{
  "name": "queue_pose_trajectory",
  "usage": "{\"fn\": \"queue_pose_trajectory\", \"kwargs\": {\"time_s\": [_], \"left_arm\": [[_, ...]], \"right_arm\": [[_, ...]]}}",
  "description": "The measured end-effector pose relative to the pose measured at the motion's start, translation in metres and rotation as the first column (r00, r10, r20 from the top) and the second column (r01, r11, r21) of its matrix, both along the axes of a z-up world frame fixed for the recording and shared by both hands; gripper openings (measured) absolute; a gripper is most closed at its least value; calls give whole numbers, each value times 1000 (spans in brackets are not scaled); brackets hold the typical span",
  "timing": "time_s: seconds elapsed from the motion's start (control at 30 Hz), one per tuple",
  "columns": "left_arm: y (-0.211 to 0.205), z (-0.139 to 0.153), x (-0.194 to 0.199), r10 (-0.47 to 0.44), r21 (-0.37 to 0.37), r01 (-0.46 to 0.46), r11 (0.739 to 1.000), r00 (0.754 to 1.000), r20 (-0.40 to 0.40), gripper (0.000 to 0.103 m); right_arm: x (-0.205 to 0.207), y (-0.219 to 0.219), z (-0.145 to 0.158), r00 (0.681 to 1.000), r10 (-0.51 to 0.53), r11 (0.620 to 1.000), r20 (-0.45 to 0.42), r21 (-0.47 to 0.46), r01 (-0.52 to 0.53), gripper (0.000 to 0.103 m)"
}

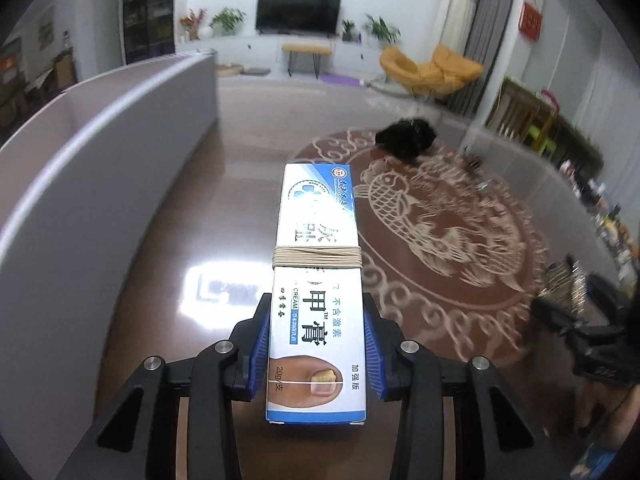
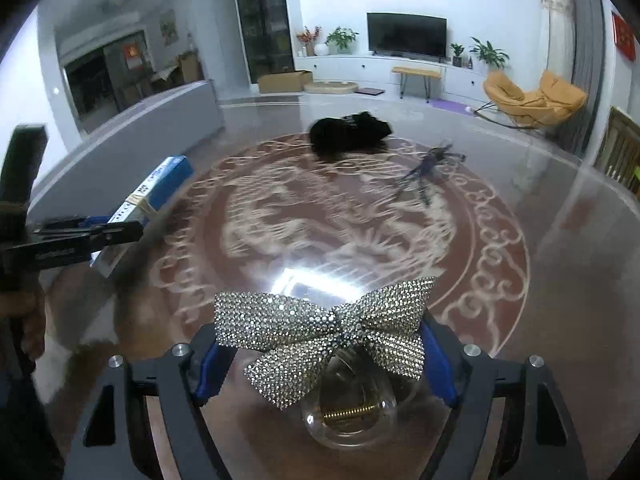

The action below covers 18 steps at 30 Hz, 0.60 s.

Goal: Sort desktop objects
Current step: 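Carry the box and silver bow over the bin and release both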

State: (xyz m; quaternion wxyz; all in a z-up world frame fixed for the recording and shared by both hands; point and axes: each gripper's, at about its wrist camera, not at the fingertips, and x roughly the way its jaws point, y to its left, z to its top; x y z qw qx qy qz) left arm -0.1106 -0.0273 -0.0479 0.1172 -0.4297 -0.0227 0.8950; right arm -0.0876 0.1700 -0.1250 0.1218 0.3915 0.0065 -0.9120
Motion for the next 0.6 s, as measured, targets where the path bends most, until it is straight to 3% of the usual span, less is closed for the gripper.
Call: {"fn": "queue_pose_trajectory", "kwargs": {"time_s": [0.17, 0.33, 0.47, 0.6], "left_arm": [[-29, 44, 35, 34, 90, -27, 996, 997, -75, 41], [-83, 100, 59, 95, 136, -73, 988, 983, -158, 41], [-161, 125, 58, 219, 102, -204, 974, 961, -171, 41], [-235, 113, 48, 344, 51, -340, 939, 933, -109, 41]], "right_arm": [[28, -35, 11, 997, 70, 997, 10, -41, -70, 79], [27, -106, 64, 972, 220, 974, -77, -38, -224, 79], [13, -193, 116, 913, 377, 920, -152, -48, -388, 79], [-2, -283, 134, 848, 510, 852, -146, -51, -522, 79]]}}
